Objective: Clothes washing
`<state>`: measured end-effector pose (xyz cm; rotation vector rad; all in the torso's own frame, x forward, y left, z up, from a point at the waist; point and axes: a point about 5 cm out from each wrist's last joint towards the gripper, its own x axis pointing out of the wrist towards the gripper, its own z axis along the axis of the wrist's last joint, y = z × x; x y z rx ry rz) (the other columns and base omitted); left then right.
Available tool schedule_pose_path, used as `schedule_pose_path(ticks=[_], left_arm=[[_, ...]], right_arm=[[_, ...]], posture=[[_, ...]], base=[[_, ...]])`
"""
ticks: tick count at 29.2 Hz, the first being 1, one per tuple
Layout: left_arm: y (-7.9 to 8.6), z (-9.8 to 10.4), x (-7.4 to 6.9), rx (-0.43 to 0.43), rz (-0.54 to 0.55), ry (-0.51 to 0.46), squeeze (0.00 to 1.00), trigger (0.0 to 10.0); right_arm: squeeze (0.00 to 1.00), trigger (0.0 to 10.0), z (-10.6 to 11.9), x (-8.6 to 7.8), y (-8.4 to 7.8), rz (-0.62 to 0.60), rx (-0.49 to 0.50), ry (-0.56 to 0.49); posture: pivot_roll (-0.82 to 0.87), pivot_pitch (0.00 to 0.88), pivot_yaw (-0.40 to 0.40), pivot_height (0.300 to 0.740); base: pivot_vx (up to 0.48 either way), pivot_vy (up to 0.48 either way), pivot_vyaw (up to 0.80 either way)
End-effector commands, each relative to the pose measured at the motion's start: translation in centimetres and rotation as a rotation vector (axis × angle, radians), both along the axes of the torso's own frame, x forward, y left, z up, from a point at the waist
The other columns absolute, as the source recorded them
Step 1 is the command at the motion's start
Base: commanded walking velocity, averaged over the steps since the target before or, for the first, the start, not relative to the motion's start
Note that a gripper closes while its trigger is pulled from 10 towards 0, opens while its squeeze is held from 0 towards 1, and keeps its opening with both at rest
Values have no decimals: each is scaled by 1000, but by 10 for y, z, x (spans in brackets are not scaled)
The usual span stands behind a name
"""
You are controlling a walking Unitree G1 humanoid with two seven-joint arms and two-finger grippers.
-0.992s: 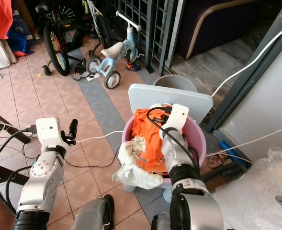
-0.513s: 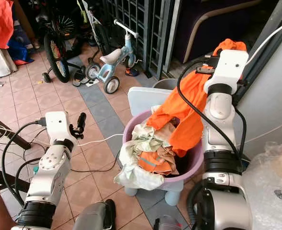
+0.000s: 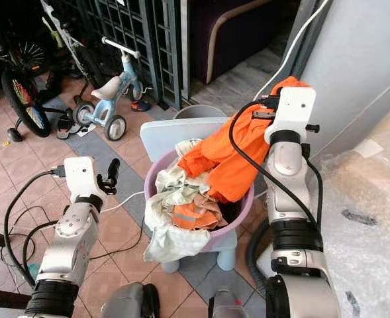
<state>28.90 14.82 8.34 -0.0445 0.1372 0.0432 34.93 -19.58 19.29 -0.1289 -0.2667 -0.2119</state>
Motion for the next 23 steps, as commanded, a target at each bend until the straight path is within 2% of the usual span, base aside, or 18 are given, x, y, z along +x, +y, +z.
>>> schedule_pose_path(ticks=[1, 5, 14, 23], left_arm=[[3, -1, 2, 14, 8, 4, 0, 10000], [2, -1, 1, 9, 8, 8, 0, 10000], [0, -2, 0, 0, 13, 11, 0, 10000], [-1, -2, 1, -2, 8, 11, 0, 10000]], right_arm=[[0, 10000, 10, -2, 1, 10, -12, -41], [0, 10000, 9, -3, 3, 31, -21, -35], [0, 10000, -8, -9, 19, 97, -10, 12], [0, 10000, -6, -10, 23, 109, -14, 3]], posture=[[-26, 52, 40, 740], [-29, 55, 37, 740], [-31, 59, 31, 740], [-36, 61, 31, 740]], base=[[0, 0, -513], [0, 0, 0], [-258, 0, 0], [-277, 0, 0]])
